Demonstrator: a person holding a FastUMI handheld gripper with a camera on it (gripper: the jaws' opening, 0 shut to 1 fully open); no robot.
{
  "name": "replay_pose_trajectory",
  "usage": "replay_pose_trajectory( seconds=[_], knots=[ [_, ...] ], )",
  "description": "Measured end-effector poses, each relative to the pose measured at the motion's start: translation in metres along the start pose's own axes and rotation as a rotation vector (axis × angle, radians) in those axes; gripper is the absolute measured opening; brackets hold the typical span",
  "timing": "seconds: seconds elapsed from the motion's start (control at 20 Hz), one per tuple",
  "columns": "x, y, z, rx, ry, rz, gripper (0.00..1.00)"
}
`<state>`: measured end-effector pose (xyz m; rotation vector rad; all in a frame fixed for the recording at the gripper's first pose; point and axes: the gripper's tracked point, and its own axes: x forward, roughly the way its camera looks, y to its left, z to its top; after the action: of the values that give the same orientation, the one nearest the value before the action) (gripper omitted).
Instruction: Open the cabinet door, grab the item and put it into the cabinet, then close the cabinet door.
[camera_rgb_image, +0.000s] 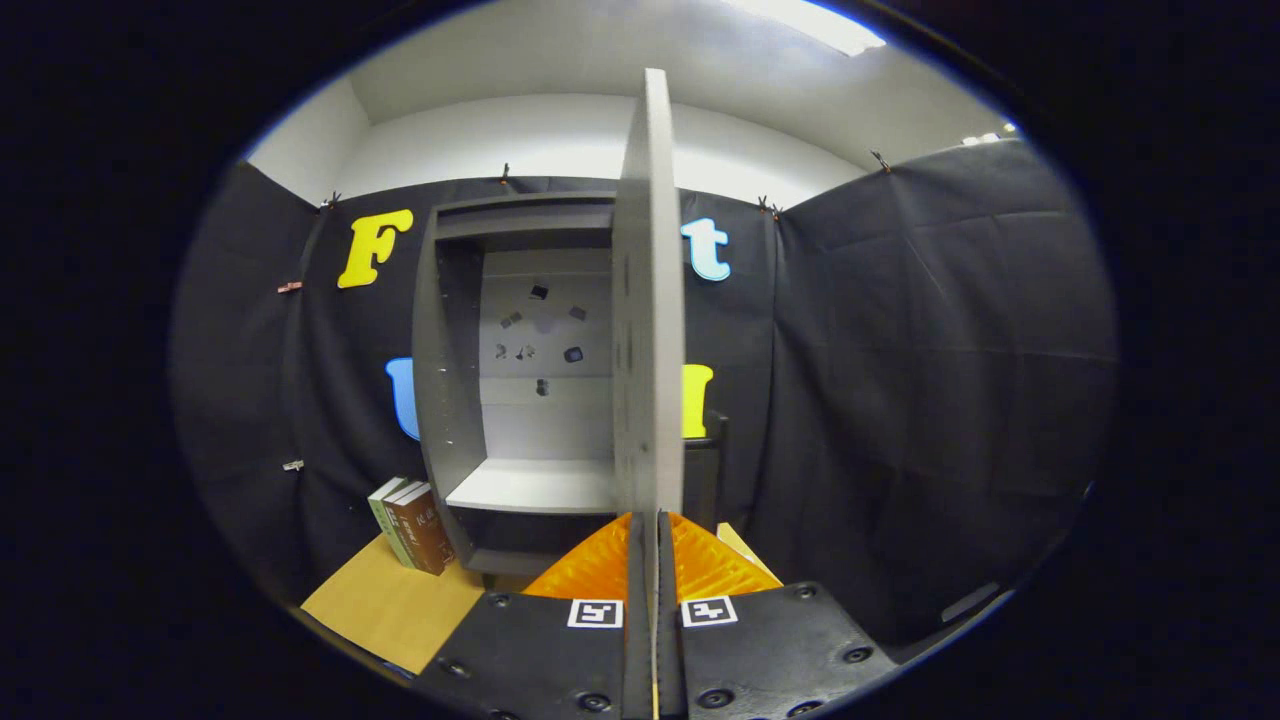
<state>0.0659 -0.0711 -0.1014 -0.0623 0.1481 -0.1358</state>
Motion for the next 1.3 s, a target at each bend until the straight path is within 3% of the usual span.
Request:
replay_pose_trajectory(
  seconds=[0.25, 0.35, 0.5, 0.8, 1.3],
  knots=[
    [-0.016, 0.039, -0.020, 0.047, 0.077, 0.068, 0.07],
    [-0.016, 0.050, -0.040, 0.027, 0.135, 0.063, 0.30],
    [-0.021, 0.068, -0.076, 0.027, 0.261, 0.073, 0.25],
    [-0.043, 0.102, -0.154, 0.069, 0.565, 0.153, 0.25],
    [-0.069, 0.089, -0.249, -0.076, 0.950, 0.243, 0.24]
  ],
)
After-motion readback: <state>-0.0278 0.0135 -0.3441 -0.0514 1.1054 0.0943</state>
